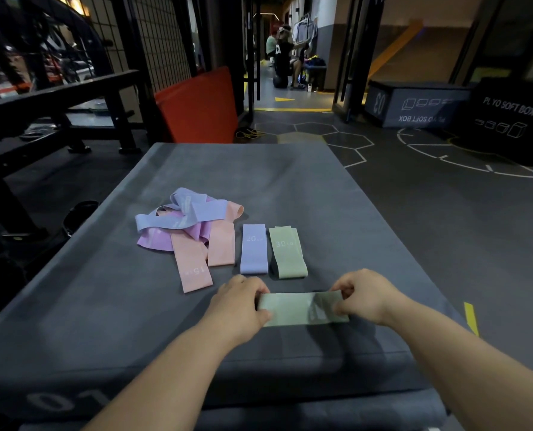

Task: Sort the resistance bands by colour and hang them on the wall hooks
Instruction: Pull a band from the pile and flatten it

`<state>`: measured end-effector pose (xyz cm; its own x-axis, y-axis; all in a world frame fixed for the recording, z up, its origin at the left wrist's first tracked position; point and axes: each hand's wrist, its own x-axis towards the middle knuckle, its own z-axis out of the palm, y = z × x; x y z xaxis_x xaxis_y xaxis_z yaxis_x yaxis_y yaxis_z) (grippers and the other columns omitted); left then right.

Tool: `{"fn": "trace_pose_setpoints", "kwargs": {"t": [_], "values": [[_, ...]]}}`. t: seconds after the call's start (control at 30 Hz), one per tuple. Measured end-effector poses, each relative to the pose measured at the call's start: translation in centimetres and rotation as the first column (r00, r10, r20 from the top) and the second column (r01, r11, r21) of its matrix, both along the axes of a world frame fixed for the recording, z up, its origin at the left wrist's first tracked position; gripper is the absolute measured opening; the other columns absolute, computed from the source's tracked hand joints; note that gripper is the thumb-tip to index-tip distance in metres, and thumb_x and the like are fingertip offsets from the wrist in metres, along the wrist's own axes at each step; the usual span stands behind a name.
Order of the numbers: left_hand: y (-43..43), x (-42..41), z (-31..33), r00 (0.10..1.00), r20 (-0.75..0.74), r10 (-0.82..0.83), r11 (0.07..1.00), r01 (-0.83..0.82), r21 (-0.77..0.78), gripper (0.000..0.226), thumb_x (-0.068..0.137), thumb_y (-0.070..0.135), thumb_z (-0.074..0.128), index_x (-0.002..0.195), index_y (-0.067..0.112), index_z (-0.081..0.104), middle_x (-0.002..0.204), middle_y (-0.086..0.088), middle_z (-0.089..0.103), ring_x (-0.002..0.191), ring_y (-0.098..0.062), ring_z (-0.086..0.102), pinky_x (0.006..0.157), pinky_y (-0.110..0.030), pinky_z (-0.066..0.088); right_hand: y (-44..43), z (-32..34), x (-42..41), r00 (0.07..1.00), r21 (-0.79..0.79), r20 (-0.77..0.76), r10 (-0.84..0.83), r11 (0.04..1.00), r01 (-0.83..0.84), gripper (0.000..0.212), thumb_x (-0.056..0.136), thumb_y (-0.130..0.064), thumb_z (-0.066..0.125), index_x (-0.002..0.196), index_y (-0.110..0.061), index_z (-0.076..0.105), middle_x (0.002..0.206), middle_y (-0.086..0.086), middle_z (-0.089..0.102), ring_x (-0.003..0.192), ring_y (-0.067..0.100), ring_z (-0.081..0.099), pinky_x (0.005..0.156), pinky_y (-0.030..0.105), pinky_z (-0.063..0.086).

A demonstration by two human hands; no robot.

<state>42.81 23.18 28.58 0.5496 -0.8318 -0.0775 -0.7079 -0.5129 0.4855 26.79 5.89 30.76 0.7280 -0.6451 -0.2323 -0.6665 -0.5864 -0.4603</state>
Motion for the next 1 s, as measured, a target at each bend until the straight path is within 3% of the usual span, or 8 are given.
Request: {"fn": "trace_pose_setpoints", "kwargs": {"t": [0.17,0.27,0.37,0.53,0.7,0.8,0.9,1.0], "values": [[0.0,-0.1,0.1,0.999,-0.023,-0.031,0.999,0.030,-0.029,0.023,0.082,0.026,0.062,0.087,0.035,0.042,0.096,0.010,0.055,0.093,-0.016,0.052,0.083,-0.035,0.048,0.1,-0.1,-0.1,1.000,-0.018,0.012,-0.019,1.000,0.019,0.017,0.072,-0.023,0.076,0.083,-0.032,0.066,0.065,-0.012,0.056,0.061,0.003,0.051,0.053,0.016,0.036],[0.1,-0.3,0.2,0.999,-0.042,-0.026,0.999,0.025,-0.038,0.026,0.081,0.025,0.061,0.088,0.035,0.039,0.086,0.010,0.056,0.080,-0.015,0.054,0.072,-0.033,0.049,0.3,0.2,0.0,1.000,-0.034,0.003,-0.012,0.999,0.012,0.019,0.073,-0.023,0.075,0.076,-0.035,0.061,0.063,-0.012,0.053,0.060,0.003,0.049,0.050,0.015,0.033],[0.4,-0.4,0.6,0.999,-0.026,0.019,0.994,-0.021,-0.106,0.033,0.078,0.024,0.064,0.092,0.035,0.037,0.088,0.014,0.056,0.079,-0.013,0.056,0.066,-0.030,0.046,0.4,0.6,0.1,1.000,-0.063,0.005,-0.010,0.998,0.010,0.019,0.076,-0.023,0.071,0.074,-0.037,0.059,0.064,-0.014,0.054,0.066,0.007,0.053,0.052,0.016,0.034],[0.7,-0.4,1.7,0.997,0.051,0.057,0.959,-0.041,-0.280,0.028,0.076,0.014,0.062,0.084,0.032,0.043,0.078,0.014,0.055,0.077,-0.011,0.052,0.067,-0.028,0.043,0.8,0.6,0.0,0.975,0.010,0.209,-0.073,0.997,0.072,0.017,0.079,-0.014,0.064,0.072,-0.030,0.061,0.055,-0.009,0.066,0.054,0.002,0.060,0.051,0.013,0.040],[1.1,-0.2,1.8,0.957,0.272,-0.096,0.979,0.141,-0.150,0.021,0.077,0.017,0.063,0.076,0.031,0.046,0.078,0.018,0.048,0.087,-0.008,0.043,0.079,-0.025,0.031,0.9,0.0,0.0,0.955,0.197,0.279,-0.098,0.979,0.043,0.007,0.074,-0.024,0.065,0.080,-0.027,0.064,0.074,-0.002,0.072,0.073,0.017,0.068,0.074,0.035,0.054],[1.2,0.0,1.3,0.947,0.253,-0.198,0.977,0.212,-0.031,0.019,0.077,0.022,0.062,0.079,0.033,0.047,0.084,0.019,0.049,0.090,-0.005,0.041,0.082,-0.025,0.026,1.2,0.1,0.2,0.938,0.322,0.309,-0.155,0.945,0.051,0.009,0.082,-0.025,0.070,0.083,-0.019,0.064,0.077,0.002,0.072,0.071,0.016,0.071,0.062,0.031,0.055],[1.4,0.1,1.0,0.936,0.194,-0.294,0.956,0.287,0.059,0.014,0.076,0.035,0.063,0.084,0.037,0.051,0.090,0.020,0.050,0.096,-0.004,0.042,0.083,-0.027,0.026,1.4,-0.3,0.4,0.934,0.312,0.310,-0.181,0.947,0.080,0.016,0.078,-0.020,0.077,0.079,-0.016,0.062,0.070,0.001,0.069,0.061,0.011,0.069,0.054,0.023,0.050],[1.3,0.0,1.1,0.946,0.145,-0.291,0.956,0.283,0.071,0.019,0.082,0.053,0.057,0.089,0.035,0.059,0.091,0.019,0.052,0.100,-0.006,0.043,0.087,-0.029,0.030,1.3,-0.9,0.5,0.938,0.297,0.298,-0.176,0.951,0.084,0.016,0.078,-0.008,0.072,0.079,-0.015,0.058,0.072,0.006,0.065,0.066,0.016,0.068,0.056,0.024,0.052]]}}
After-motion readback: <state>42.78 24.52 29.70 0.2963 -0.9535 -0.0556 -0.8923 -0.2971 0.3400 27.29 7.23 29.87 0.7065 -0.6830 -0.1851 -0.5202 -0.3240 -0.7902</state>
